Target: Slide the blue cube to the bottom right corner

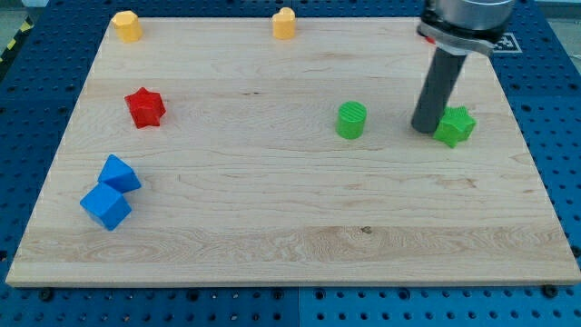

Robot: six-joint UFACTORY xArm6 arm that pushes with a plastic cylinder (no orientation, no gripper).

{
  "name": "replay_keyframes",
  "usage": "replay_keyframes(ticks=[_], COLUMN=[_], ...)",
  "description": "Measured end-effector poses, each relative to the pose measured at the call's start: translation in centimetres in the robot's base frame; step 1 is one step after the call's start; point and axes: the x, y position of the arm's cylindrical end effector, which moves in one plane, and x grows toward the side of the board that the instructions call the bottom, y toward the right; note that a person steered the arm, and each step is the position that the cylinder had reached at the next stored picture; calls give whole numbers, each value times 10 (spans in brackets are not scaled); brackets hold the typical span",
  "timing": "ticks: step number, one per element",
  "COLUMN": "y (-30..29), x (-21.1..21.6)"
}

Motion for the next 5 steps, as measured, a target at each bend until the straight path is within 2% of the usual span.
replay_keyframes(ticks=[2, 3, 4, 5], y=[22, -28, -53, -54], x=[0, -5, -48, -60])
